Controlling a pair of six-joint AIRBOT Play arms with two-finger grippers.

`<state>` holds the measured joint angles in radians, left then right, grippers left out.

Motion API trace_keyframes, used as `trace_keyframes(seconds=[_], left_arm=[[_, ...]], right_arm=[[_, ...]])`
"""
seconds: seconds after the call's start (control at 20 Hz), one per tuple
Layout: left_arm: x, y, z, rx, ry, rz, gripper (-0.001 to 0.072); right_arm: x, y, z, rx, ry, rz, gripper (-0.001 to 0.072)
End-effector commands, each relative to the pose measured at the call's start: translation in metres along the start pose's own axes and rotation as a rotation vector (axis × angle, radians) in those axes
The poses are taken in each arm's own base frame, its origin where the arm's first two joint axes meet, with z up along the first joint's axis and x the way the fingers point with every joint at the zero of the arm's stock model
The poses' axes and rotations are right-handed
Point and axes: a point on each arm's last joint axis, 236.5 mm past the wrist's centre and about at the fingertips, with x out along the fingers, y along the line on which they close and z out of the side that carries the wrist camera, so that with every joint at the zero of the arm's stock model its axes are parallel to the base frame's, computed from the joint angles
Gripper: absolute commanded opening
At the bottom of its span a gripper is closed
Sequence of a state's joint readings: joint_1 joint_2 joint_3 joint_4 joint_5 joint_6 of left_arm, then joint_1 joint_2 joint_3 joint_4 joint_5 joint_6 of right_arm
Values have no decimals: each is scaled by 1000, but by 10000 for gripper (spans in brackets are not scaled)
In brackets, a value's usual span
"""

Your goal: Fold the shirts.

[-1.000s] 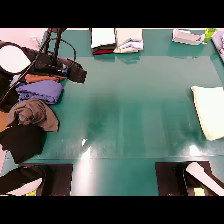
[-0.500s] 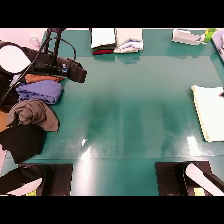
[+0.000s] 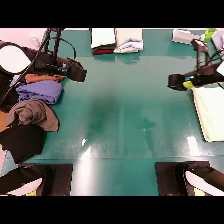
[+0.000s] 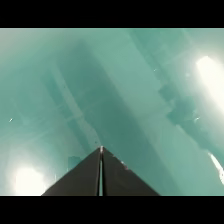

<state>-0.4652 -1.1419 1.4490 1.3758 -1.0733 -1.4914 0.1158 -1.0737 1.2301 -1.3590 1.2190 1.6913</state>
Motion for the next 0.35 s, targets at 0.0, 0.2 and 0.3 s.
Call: trace_keyframes(seconds=[0.0,0.2,0.3], left_arm=[[-1,0,2,1,-8,1,24],[-1,0,3,1,-13,1,24],[-1,0,3,1,-12,1,24]], right_arm=[[1,35,4,-82,-2,42,15],[6,34,0,-81,17,41,15],[11,31,-11,-78,55,33,15]])
